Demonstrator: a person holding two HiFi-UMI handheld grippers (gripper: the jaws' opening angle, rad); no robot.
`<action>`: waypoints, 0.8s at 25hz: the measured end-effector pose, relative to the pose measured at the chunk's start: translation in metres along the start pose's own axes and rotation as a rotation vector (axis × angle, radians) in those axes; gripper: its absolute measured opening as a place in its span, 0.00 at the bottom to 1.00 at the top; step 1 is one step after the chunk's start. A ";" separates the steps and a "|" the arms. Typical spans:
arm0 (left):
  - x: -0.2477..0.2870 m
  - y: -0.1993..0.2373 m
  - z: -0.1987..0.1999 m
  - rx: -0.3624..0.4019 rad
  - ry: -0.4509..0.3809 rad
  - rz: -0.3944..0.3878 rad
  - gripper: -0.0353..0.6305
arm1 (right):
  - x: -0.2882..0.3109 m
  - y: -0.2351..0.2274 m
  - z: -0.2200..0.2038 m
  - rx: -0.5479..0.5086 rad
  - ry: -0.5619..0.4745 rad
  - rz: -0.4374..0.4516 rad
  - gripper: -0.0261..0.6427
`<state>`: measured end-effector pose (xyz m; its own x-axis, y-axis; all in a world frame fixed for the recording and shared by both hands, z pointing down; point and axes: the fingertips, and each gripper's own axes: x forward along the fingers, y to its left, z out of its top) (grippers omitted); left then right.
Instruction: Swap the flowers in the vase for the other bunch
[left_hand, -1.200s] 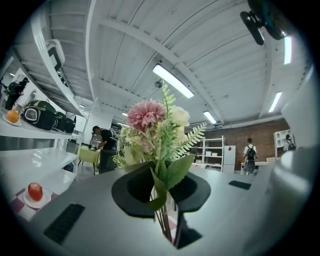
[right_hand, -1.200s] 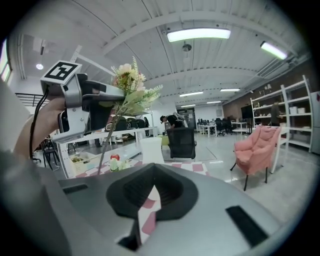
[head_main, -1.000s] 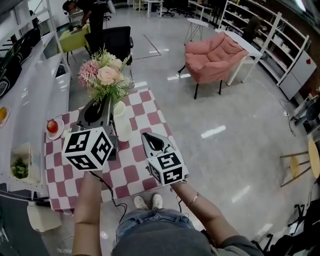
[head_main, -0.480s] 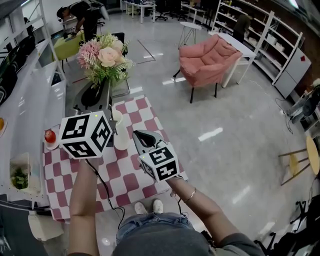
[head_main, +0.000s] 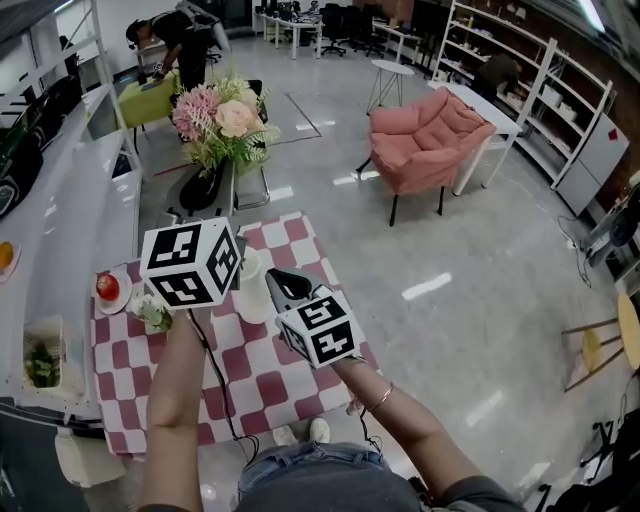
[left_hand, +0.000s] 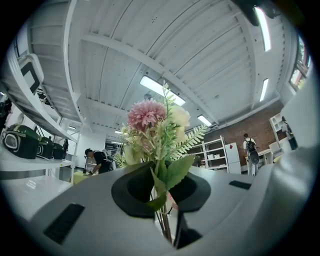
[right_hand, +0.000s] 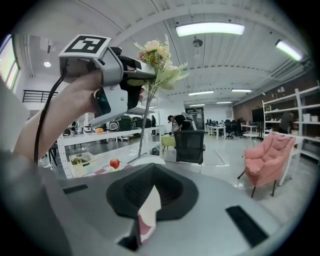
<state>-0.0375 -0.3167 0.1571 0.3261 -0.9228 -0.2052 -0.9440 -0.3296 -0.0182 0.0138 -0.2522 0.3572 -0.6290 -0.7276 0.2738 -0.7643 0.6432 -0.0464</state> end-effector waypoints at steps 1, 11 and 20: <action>0.002 0.002 -0.004 -0.001 0.001 0.004 0.15 | 0.003 -0.001 0.000 0.002 0.005 0.000 0.05; 0.012 0.025 -0.048 -0.036 0.027 0.022 0.15 | 0.028 -0.011 -0.016 0.009 0.051 0.006 0.05; 0.004 0.020 -0.076 -0.024 0.060 0.014 0.16 | 0.034 -0.015 -0.032 0.016 0.088 0.005 0.05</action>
<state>-0.0510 -0.3418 0.2306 0.3158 -0.9375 -0.1462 -0.9473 -0.3204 0.0084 0.0083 -0.2794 0.3977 -0.6183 -0.7002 0.3569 -0.7639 0.6423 -0.0632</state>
